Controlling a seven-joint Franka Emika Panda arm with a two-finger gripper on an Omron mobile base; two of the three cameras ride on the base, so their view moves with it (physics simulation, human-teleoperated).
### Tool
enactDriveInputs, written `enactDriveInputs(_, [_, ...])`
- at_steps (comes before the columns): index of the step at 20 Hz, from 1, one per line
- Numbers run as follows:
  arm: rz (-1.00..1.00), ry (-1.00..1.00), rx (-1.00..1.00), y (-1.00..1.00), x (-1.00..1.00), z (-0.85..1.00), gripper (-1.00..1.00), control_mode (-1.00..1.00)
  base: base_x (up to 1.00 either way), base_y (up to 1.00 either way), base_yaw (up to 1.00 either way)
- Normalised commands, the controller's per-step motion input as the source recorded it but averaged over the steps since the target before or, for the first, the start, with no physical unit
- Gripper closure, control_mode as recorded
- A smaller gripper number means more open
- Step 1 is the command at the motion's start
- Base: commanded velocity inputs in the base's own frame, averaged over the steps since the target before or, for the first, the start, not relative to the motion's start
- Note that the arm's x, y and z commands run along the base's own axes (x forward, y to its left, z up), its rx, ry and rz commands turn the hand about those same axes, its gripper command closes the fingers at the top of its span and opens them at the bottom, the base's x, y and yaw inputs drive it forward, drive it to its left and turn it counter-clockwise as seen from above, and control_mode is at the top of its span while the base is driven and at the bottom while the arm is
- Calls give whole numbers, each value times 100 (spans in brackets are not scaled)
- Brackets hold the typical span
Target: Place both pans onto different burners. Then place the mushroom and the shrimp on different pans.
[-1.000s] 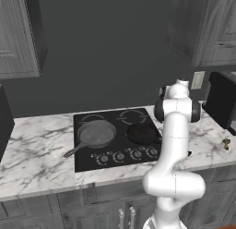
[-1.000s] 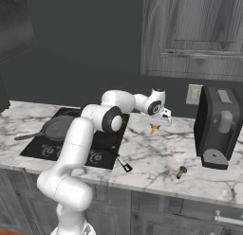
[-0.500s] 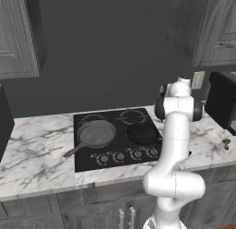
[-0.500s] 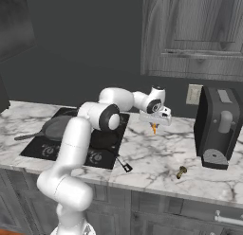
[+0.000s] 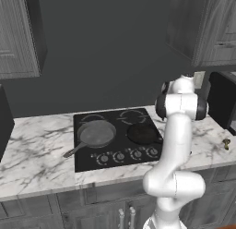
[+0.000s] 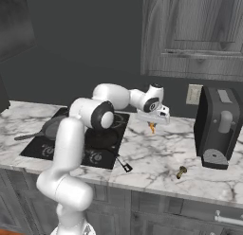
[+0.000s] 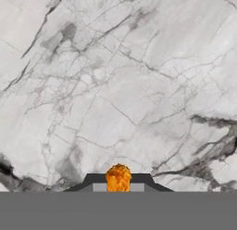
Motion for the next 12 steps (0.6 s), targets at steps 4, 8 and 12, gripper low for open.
enactDriveInputs(4, [0, 0, -1, 19, -31, 44, 100, -100, 0, 0, 0])
enactDriveInputs(8, [0, -1, -4, 24, -41, 33, 100, -100, 0, 0, 0])
enactDriveInputs(12, [0, -3, -5, 25, -38, 21, 100, -100, 0, 0, 0])
